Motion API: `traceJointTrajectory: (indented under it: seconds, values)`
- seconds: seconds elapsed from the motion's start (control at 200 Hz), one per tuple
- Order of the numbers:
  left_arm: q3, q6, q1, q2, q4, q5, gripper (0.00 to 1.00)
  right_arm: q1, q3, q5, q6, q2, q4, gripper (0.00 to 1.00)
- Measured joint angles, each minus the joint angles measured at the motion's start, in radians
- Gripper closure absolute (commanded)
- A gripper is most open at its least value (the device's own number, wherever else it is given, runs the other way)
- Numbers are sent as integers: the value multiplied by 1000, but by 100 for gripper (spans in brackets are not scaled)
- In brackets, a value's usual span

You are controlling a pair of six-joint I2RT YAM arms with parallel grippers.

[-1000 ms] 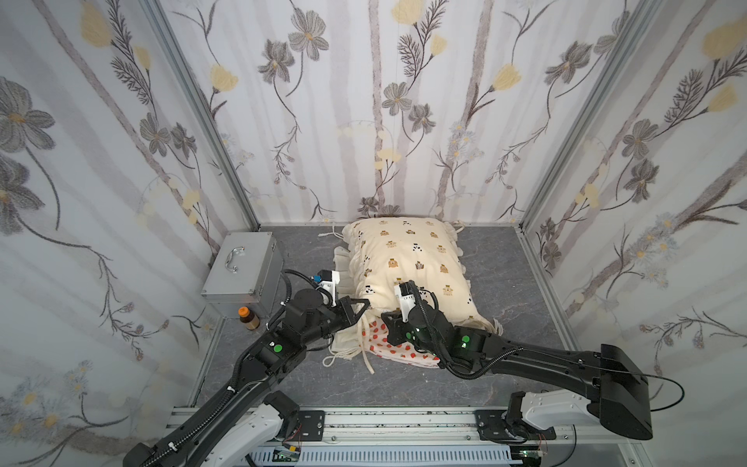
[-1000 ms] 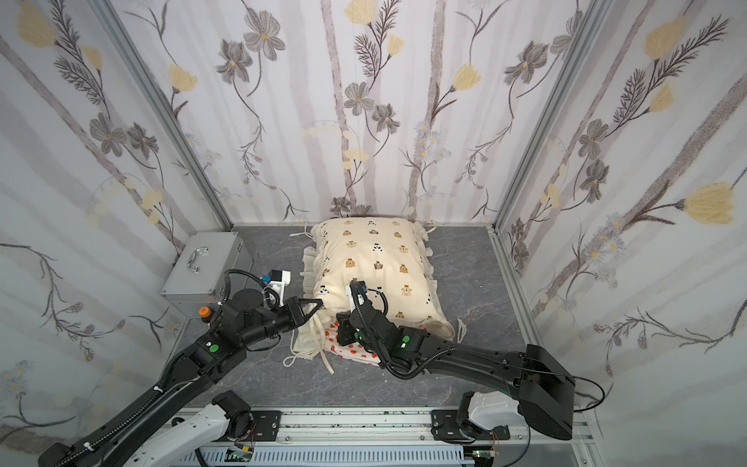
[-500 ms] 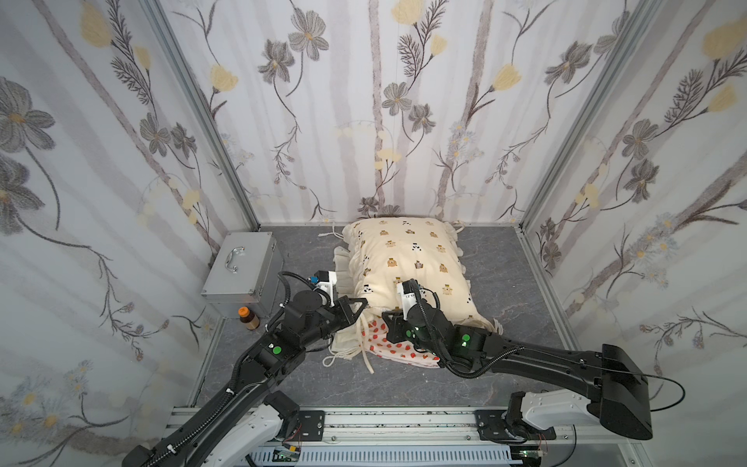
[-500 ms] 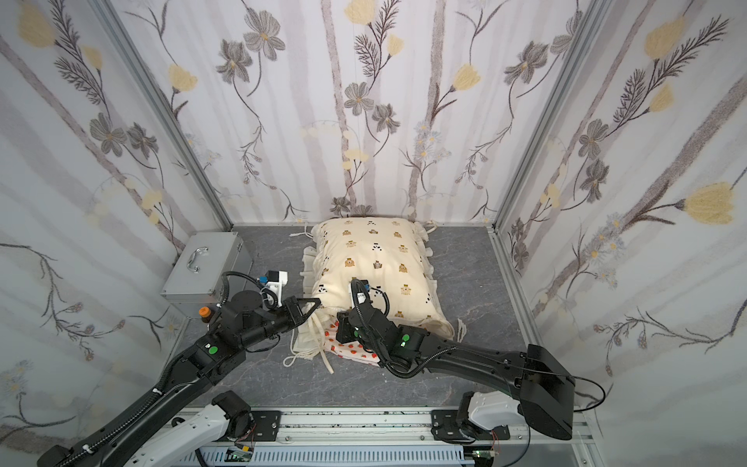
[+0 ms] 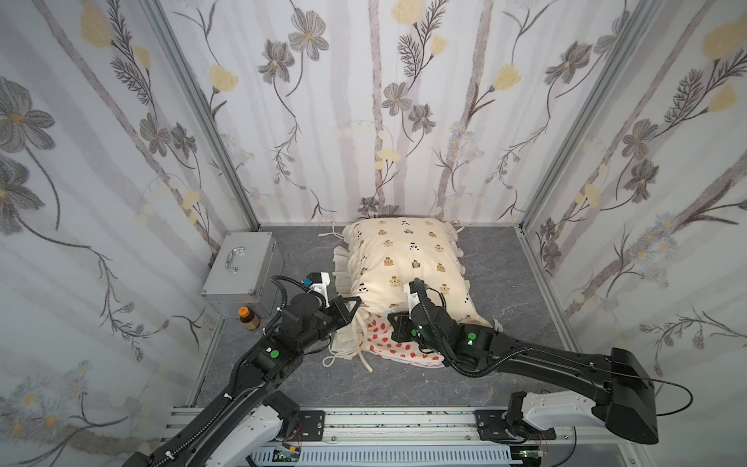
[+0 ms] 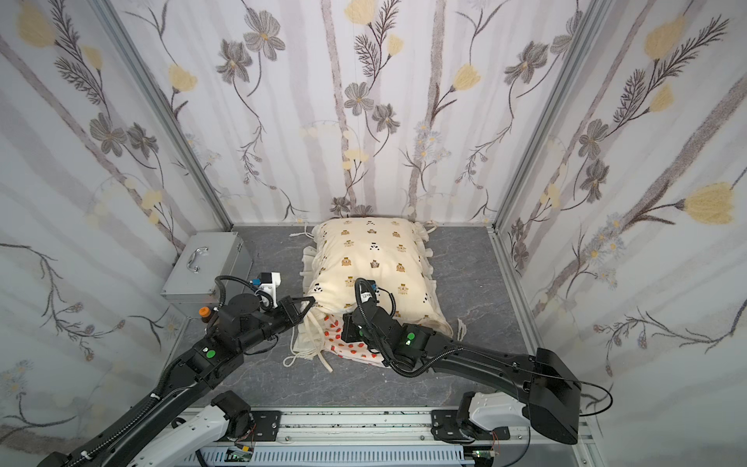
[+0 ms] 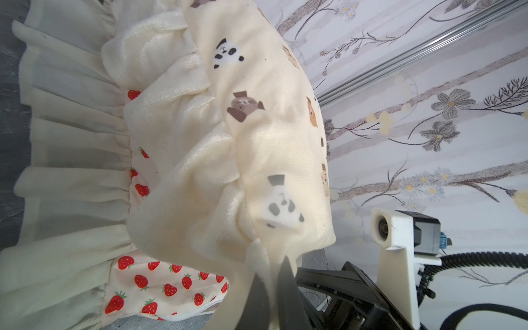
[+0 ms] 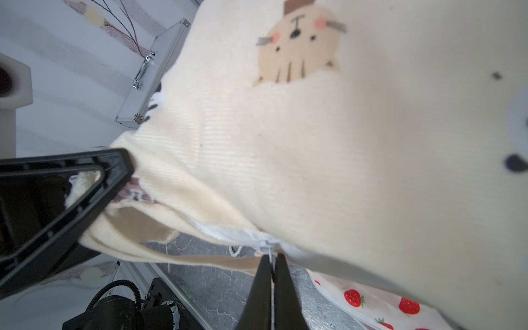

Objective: Zip up pillowcases
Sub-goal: Zip the zipper on the pillowcase.

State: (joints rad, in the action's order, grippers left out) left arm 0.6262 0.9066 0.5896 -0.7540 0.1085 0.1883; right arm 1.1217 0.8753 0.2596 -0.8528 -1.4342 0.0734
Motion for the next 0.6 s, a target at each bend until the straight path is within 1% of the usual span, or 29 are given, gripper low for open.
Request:
traceJointTrajectory:
  seconds: [0.355,0.6]
  values:
    - [-11,18,-18,3,0,-23,100,-37,-61,-9,-18,55,56,100]
    - [-28,40,-29,27,0,-59,100,-86,-112,-24,-25,100,93,100]
